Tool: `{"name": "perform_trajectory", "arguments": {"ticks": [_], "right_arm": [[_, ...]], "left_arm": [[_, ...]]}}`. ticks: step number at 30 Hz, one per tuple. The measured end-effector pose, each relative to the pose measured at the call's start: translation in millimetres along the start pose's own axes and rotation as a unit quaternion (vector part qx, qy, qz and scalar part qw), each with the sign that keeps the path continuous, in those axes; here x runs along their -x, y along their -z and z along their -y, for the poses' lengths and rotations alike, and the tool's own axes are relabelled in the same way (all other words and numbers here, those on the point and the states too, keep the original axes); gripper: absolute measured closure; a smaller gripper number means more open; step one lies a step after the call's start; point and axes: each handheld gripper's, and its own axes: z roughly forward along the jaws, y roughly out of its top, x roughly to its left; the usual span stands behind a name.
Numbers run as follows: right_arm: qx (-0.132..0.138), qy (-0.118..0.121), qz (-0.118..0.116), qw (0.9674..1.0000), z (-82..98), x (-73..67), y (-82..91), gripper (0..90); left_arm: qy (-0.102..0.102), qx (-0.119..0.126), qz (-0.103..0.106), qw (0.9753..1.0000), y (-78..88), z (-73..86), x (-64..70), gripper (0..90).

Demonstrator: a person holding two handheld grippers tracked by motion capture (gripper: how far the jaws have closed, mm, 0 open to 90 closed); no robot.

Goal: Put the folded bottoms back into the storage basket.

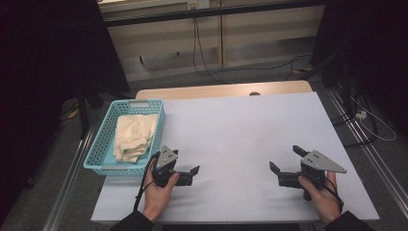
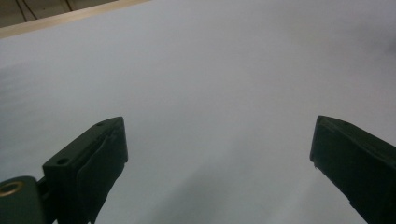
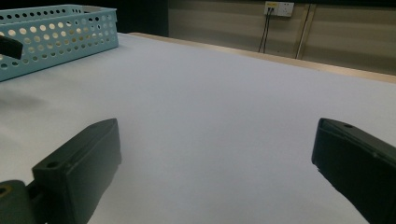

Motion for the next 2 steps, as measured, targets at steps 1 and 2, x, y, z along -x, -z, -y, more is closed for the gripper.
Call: {"name": "perform_trajectory", "arguments": {"ticks": [1, 2], "right_arm": [[0.000, 0.000, 0.000, 1.0000, 0.0, 0.1, 0.1, 1.1], [-0.001, 0.001, 0.000, 1.0000, 0.1, 0.2, 0.1, 1.1]], "left_arm": [[0.004, 0.000, 0.002, 1.0000, -0.6, 0.3, -0.8, 4.2], [0.008, -0.002, 0.002, 1.0000, -1.1, 0.5, -1.7, 4.2]]}}
